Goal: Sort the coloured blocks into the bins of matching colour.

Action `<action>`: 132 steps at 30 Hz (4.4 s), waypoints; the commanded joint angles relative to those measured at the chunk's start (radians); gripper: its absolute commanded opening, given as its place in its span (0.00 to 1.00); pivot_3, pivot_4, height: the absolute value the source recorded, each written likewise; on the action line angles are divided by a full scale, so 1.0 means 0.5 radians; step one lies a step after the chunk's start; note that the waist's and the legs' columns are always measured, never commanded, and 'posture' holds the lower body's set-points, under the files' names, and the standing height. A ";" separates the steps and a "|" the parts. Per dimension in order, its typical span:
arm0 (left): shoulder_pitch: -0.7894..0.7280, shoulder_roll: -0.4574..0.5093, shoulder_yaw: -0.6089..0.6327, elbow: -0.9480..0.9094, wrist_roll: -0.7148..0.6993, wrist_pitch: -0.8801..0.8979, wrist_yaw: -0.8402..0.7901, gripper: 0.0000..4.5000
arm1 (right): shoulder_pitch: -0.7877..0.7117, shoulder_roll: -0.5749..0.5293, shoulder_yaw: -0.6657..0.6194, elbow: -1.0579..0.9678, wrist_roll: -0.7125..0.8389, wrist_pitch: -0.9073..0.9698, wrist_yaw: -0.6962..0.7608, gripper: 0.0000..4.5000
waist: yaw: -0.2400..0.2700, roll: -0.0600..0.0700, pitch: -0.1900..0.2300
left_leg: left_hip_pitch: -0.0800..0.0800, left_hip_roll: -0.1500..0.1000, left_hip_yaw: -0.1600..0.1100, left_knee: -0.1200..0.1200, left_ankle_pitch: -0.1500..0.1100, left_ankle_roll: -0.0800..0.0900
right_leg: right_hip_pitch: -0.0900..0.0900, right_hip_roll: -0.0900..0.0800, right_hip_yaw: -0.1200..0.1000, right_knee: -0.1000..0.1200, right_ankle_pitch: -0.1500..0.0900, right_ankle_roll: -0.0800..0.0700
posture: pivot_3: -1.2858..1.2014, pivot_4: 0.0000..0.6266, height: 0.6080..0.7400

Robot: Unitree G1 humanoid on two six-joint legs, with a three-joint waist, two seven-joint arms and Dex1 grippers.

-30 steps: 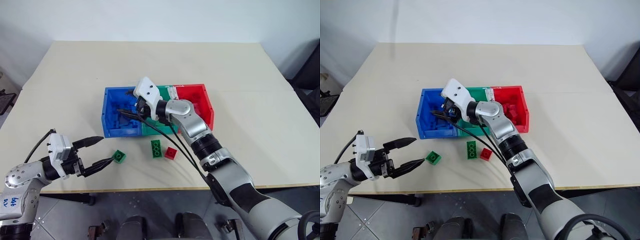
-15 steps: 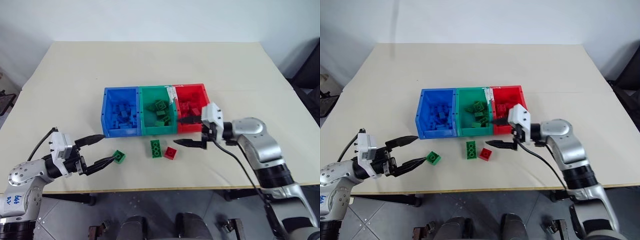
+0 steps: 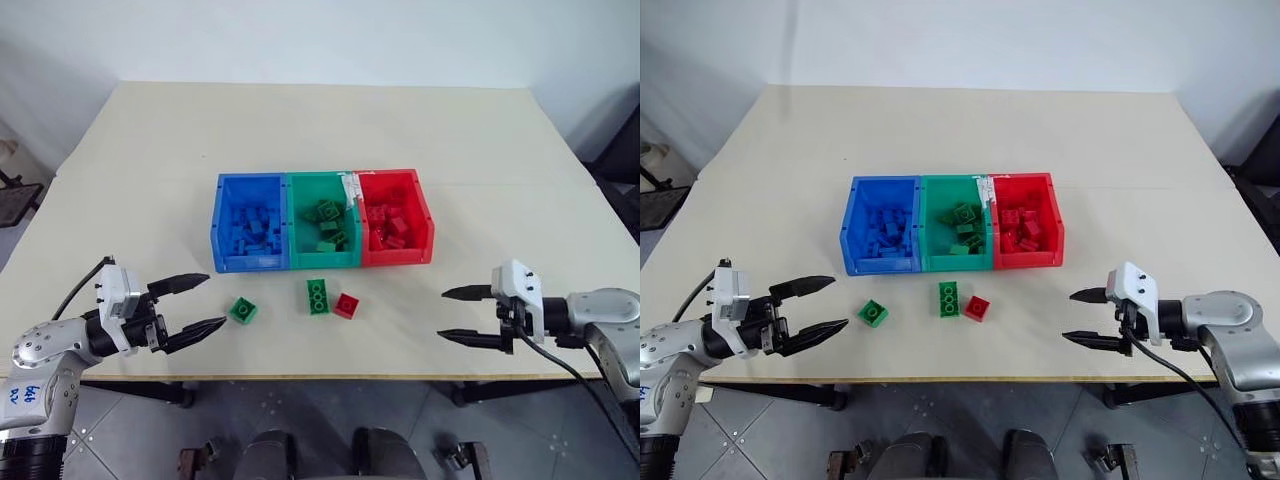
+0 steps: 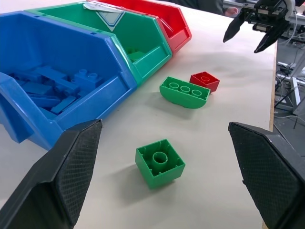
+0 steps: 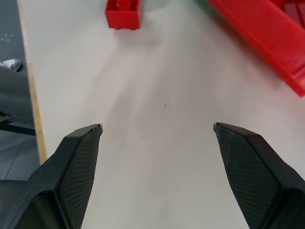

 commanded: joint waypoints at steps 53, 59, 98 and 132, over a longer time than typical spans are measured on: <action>-0.003 0.001 0.004 -0.067 -0.015 -0.029 0.074 1.00 | -1.122 0.581 0.156 0.570 -0.236 -0.068 -0.580 0.99 | -0.043 0.001 0.001 | -0.002 -0.003 -0.004 0.000 0.000 0.000 | -0.004 0.001 -0.006 0.008 0.000 0.000 | 0.52 0.24 1.00; 0.007 0.002 0.007 -0.067 -0.017 -0.029 0.066 1.00 | -1.031 0.502 0.122 0.504 -0.241 -0.062 -0.563 0.99 | -0.039 0.001 0.001 | -0.003 -0.003 -0.005 0.001 0.000 0.000 | -0.003 0.000 -0.006 0.009 0.000 0.000 | 0.52 0.24 1.00; -0.178 0.081 -0.015 0.094 -0.003 -0.030 -0.092 1.00 | -0.100 0.321 0.254 -0.440 0.086 0.197 -0.306 0.99 | 0.012 0.001 0.001 | -0.002 -0.003 -0.008 0.005 -0.001 0.001 | 0.003 -0.002 -0.005 0.002 0.000 0.000 | 0.52 0.24 1.00; 0.071 0.037 0.052 -0.174 -0.072 0.079 0.010 1.00 | -0.563 1.127 0.803 0.282 -0.436 0.050 -0.827 0.99 | -0.022 0.000 0.000 | -0.001 -0.002 -0.007 0.004 -0.001 0.001 | -0.002 0.001 -0.005 0.011 0.000 0.000 | 0.52 0.24 1.00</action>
